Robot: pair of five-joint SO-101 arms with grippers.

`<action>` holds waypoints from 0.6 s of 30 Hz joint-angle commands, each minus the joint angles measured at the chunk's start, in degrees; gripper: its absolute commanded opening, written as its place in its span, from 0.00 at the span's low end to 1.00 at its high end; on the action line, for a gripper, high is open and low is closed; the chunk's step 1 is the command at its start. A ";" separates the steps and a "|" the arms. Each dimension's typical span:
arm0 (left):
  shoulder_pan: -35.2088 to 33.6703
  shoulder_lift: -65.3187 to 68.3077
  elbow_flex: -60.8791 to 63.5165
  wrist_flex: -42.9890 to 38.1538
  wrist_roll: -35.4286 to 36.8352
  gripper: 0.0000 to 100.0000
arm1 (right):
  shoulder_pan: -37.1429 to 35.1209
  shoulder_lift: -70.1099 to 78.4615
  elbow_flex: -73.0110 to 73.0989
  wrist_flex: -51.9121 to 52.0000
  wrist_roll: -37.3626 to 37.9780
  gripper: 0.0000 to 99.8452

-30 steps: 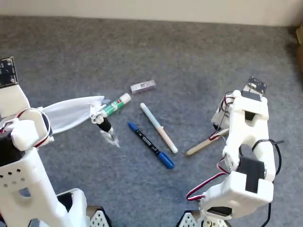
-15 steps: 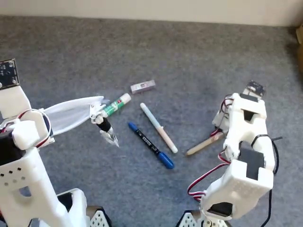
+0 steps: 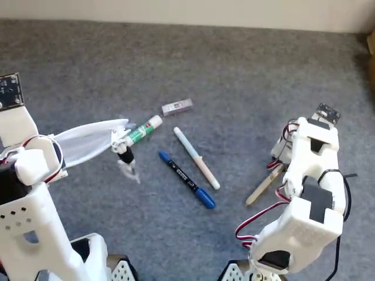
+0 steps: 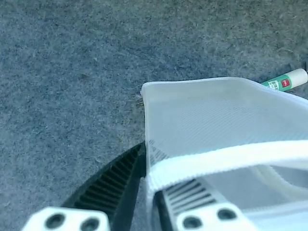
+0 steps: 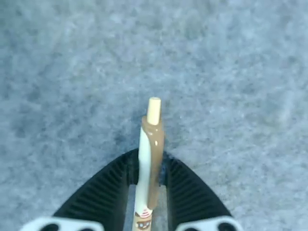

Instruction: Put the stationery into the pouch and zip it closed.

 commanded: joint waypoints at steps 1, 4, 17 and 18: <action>-0.13 0.57 -0.22 -0.97 0.53 0.01 | -0.48 -0.22 -6.81 5.67 -0.18 0.01; -0.13 0.57 -0.22 -0.97 0.53 0.01 | -0.57 -0.31 -11.21 12.62 -0.09 0.01; -0.04 0.57 -0.22 -0.88 0.53 0.01 | -1.80 -0.31 -28.79 38.81 5.71 0.01; -0.04 0.57 -0.22 -0.79 0.53 0.01 | -1.80 -0.40 -29.49 39.87 6.07 0.01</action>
